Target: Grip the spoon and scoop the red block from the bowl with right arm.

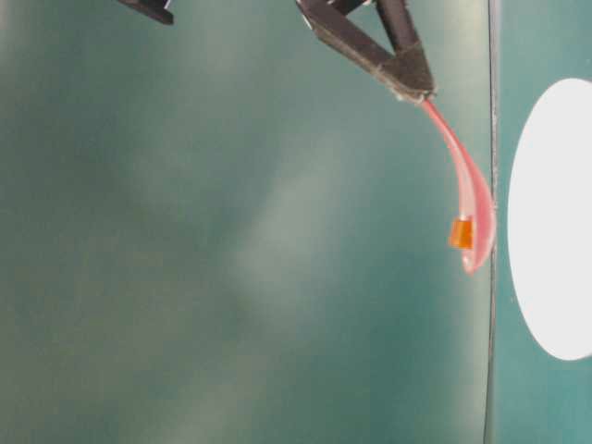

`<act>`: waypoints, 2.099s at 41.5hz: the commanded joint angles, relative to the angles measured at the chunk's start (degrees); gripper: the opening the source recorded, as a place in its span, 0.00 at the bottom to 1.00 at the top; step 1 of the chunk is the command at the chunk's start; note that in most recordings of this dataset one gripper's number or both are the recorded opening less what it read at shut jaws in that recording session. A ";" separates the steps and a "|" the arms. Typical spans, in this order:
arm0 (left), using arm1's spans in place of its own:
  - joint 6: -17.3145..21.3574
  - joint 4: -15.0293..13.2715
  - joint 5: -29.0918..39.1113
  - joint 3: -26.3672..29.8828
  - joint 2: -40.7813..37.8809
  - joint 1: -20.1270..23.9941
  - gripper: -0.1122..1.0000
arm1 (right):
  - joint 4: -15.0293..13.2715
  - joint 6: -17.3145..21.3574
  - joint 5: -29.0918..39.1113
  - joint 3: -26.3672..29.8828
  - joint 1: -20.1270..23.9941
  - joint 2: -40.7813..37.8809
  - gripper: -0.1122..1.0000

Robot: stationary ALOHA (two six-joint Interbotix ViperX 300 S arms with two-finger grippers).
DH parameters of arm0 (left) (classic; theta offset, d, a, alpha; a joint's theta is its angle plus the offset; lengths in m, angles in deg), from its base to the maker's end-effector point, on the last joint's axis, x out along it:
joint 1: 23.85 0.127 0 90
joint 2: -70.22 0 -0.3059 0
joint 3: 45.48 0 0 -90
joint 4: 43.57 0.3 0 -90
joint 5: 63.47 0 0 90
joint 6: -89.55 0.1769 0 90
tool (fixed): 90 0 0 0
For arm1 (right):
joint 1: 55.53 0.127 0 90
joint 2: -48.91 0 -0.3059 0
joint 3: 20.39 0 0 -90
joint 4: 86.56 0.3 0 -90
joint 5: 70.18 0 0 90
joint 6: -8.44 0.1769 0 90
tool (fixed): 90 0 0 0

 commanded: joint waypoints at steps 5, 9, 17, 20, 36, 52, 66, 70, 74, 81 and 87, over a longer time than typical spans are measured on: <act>-0.09 0.09 -0.26 1.32 -0.53 0.18 0.10 | 0.00 -0.09 2.99 3.08 -1.05 2.37 0.32; -0.09 0.09 -0.26 1.41 -0.53 0.09 0.10 | -0.09 -0.18 4.48 3.96 -1.58 3.08 0.32; -0.09 0.09 -0.18 1.32 -0.53 0.18 0.10 | -0.35 -0.35 5.36 5.19 -1.93 4.31 0.32; -0.09 0.09 -0.09 1.32 -0.44 0.18 0.10 | -0.44 -0.35 5.45 5.45 -1.93 4.57 0.32; -0.35 0.09 0.00 1.32 -0.26 0.18 0.10 | -0.35 -0.35 5.27 5.45 -1.93 4.92 0.32; 0.26 0.09 0.62 1.32 -0.18 0.18 0.10 | -0.62 -0.53 5.89 5.36 -1.93 5.01 0.32; 0.00 0.09 0.62 1.32 -0.35 -0.09 0.10 | -0.62 -0.53 6.24 5.27 -2.02 5.10 0.32; 0.00 0.09 0.53 1.23 -0.62 -0.26 0.10 | -0.62 -0.53 6.24 5.27 -1.93 5.10 0.32; -0.09 0.09 0.62 1.14 -0.97 -0.62 0.10 | -0.62 -0.53 6.24 5.27 -2.02 5.10 0.32; -0.26 0.09 0.62 1.14 -1.14 -0.97 0.10 | -0.62 -0.53 6.24 5.27 -1.93 5.19 0.32; -0.44 0.09 0.62 1.14 -1.14 -0.97 0.10 | -0.62 -0.53 6.24 5.27 -1.93 5.19 0.32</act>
